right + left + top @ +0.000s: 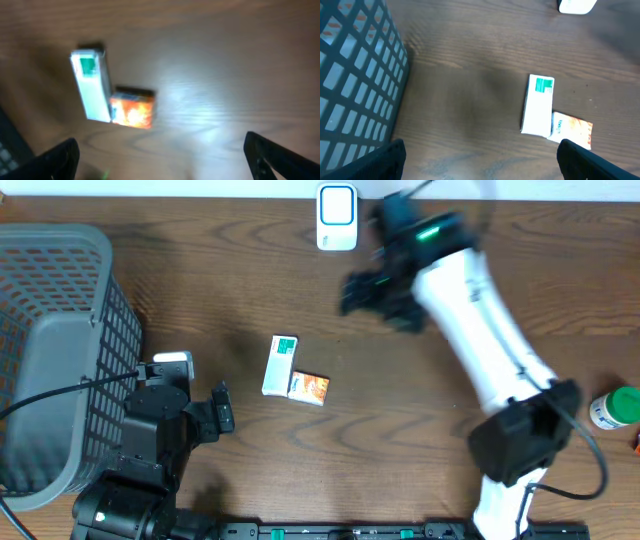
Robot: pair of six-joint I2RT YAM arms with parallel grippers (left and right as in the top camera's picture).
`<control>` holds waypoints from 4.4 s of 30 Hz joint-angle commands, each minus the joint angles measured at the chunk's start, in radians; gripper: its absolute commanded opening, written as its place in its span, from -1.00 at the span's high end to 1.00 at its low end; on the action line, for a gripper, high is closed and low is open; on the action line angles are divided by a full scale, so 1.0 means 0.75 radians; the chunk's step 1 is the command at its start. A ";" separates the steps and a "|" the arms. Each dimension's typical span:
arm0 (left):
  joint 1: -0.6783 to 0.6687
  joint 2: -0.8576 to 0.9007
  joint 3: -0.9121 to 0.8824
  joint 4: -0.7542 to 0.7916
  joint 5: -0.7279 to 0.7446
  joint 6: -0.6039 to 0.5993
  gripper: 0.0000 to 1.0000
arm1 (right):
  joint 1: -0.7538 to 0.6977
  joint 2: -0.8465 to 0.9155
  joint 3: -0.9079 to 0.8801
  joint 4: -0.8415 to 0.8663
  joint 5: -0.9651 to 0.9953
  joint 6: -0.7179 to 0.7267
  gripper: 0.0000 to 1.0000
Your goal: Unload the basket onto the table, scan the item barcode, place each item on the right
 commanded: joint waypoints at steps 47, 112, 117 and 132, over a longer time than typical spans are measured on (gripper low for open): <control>0.003 -0.001 0.007 0.001 -0.022 -0.008 -0.91 | 0.342 0.272 -0.604 0.667 -0.039 0.230 -0.58; 0.003 -0.001 0.007 0.001 -0.022 -0.008 -0.91 | 0.194 0.117 -0.589 0.473 0.371 -0.049 0.98; 0.003 -0.001 0.007 0.001 -0.022 -0.008 -0.91 | 0.222 0.117 -0.589 0.340 0.357 -0.086 0.98; 0.003 -0.001 0.007 0.001 -0.022 -0.008 -0.91 | 0.272 0.116 -0.589 -0.033 0.605 -0.159 0.98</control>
